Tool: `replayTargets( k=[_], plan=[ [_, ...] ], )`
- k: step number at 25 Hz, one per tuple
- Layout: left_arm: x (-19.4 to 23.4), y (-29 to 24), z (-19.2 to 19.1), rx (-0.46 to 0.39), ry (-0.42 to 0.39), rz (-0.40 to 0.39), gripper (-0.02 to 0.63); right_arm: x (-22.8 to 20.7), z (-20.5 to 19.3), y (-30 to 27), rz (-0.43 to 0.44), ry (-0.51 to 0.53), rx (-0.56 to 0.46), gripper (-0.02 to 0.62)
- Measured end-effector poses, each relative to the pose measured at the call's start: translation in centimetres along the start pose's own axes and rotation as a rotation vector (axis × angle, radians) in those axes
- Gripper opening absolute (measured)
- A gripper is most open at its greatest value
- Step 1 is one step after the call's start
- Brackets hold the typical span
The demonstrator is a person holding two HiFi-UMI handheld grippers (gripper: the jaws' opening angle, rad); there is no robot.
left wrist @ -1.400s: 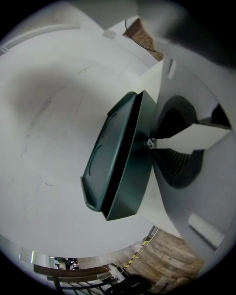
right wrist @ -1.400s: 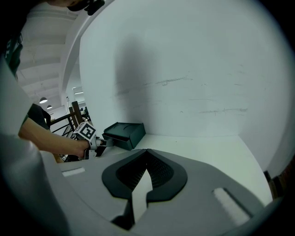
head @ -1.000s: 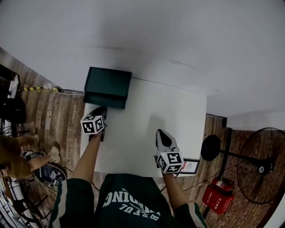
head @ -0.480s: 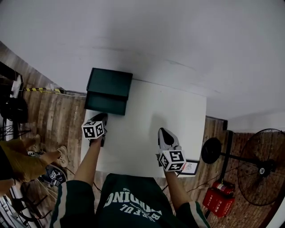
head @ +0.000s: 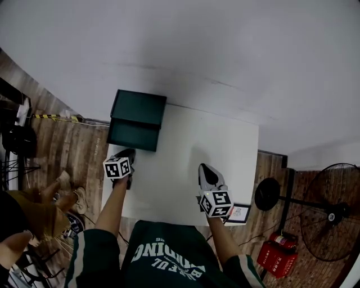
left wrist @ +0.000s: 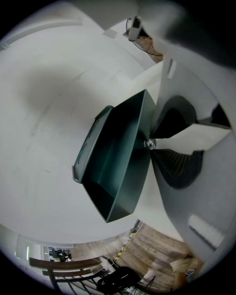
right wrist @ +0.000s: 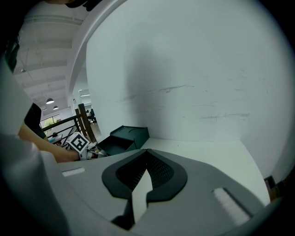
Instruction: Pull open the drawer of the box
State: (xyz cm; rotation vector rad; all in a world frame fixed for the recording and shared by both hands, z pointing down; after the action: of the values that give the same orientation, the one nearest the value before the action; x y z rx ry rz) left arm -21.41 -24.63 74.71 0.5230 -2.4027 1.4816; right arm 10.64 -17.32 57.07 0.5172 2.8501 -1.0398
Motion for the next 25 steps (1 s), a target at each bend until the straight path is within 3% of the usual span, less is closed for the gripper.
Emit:
replayTargets(
  k=[6,9,13,18,21,25],
  plan=[
    [-0.1,1.5,-1.2,0.0,-0.003,0.011,0.124,0.1,-0.1,0.6,0.016,0.006,-0.015,0.002],
    [-1.0,3.4,-1.2,-0.033,-0.047,0.023,0.124,0.0,0.3,0.8,0.019,0.019,-0.034,0.002],
    [-4.4,6.8,0.7,-0.128,-0.177,-0.003,0.116,0.1,1.8,1.2,0.022,0.039,-0.069,0.002],
    [-11.2,10.3,3.7,-0.236,-0.454,-0.007,0.086,0.2,4.4,1.9,0.031,0.067,-0.129,0.002],
    [-14.6,11.6,5.2,-0.302,-0.523,-0.043,0.052,0.1,5.5,2.5,0.028,0.077,-0.153,0.002],
    [-16.6,12.7,6.8,-0.367,-0.527,-0.076,0.052,0.0,6.4,3.3,0.011,0.084,-0.191,0.002]
  ],
)
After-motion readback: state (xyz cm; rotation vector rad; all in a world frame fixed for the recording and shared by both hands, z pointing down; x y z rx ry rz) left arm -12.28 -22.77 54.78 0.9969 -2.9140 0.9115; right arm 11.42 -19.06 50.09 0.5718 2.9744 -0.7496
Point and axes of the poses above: the fingertips, and each gripper's own axes: y backward along the fingers, x to its left, z out of its top, the point moved 3 cm from there along y, backward along the fingers, and after that the axes turned 11 degrees about x, right-handed, at the moved point
